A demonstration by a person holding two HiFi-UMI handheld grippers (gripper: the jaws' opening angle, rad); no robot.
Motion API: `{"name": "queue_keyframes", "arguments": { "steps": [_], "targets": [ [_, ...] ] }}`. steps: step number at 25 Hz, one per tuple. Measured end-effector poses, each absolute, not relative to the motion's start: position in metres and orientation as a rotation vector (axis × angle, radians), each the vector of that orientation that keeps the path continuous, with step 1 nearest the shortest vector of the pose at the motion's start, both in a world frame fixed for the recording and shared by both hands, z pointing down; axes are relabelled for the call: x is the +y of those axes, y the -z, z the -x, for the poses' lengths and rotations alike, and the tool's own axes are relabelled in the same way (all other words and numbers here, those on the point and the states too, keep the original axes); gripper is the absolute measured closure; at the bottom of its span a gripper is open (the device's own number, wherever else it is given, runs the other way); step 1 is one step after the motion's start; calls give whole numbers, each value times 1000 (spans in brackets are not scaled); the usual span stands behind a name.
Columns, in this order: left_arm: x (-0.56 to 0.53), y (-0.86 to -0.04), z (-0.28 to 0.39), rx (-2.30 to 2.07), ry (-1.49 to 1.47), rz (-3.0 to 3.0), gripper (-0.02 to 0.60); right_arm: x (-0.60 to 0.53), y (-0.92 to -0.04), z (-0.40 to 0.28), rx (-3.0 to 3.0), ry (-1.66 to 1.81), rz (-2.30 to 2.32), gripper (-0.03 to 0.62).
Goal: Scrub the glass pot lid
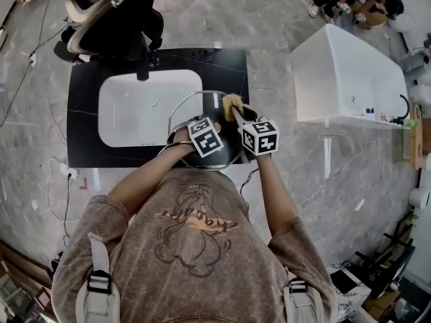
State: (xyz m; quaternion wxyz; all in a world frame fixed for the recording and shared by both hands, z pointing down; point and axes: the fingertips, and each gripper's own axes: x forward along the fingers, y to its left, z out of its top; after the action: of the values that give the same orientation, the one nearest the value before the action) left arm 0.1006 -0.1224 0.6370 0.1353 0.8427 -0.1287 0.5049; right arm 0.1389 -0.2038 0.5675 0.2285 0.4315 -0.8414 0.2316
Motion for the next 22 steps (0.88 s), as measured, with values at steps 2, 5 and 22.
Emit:
{"name": "queue_keyframes", "arguments": {
  "steps": [2,5,22],
  "targets": [
    [-123,-638,-101,-380,-1446,-2446,403,-210,-568,-127,-2327,-612,-1123,542],
    [-124,-639,-100,-400,-1417,-2455,402,-217,-570,-106,-2345,-582,-1024,542],
    [-130,-634,-105,-640,-1292,-2456,388,-217,-594,-18,-2276,-391,-389,542]
  ]
}}
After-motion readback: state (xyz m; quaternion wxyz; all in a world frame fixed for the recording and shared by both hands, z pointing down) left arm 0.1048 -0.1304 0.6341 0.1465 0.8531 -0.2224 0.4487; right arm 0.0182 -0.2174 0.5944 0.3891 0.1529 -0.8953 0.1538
